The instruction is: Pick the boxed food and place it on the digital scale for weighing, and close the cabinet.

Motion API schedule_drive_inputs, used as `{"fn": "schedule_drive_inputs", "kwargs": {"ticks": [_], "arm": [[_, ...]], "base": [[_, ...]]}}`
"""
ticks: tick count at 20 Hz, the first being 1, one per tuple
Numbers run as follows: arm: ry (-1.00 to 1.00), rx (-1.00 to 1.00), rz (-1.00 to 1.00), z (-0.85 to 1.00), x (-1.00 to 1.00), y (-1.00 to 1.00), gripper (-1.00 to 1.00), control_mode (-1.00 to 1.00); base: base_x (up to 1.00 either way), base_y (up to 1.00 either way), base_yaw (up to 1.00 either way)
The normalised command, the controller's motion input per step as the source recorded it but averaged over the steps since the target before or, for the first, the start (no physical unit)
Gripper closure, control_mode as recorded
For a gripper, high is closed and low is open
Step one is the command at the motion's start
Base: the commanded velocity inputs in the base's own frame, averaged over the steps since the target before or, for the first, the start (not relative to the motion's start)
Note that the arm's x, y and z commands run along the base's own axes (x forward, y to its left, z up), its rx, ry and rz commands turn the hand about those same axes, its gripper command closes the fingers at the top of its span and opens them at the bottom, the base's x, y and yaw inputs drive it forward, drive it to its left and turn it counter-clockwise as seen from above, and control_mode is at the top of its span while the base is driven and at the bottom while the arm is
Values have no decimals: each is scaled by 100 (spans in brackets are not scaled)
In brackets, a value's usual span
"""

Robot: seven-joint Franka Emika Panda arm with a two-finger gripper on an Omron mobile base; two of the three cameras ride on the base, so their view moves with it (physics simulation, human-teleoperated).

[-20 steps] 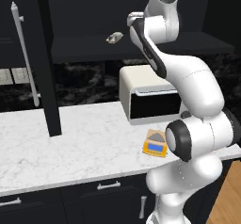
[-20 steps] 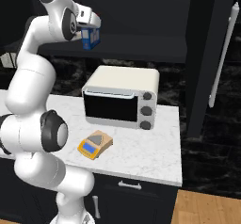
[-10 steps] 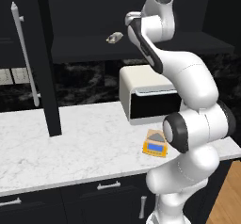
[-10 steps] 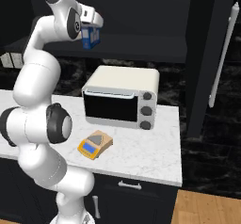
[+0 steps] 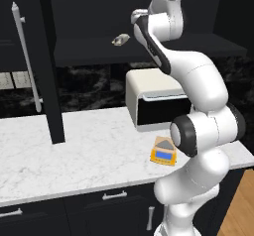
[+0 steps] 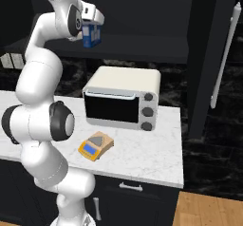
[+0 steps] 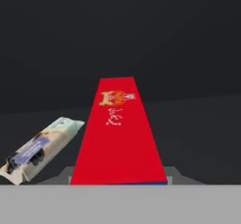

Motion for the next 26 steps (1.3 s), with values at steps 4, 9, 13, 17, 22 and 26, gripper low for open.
{"fn": "schedule_drive_inputs", "kwargs": {"ticks": [4,9,13,17,22,26], "arm": [[-3,0,0,-10,-4,0,100,-100],[-33,2,9,-45,-84,-7,100,-100],[-55,2,16,-66,-100,0,100,-100],[-46,8,13,11,-100,0,100,-100],[-20,1,22,60,-100,-1,100,-100],[-1,0,33,34,-100,-7,100,-100]], "base": [[0,0,0],[0,0,0],[0,0,0],[0,0,0],[0,0,0],[0,0,0]]}}
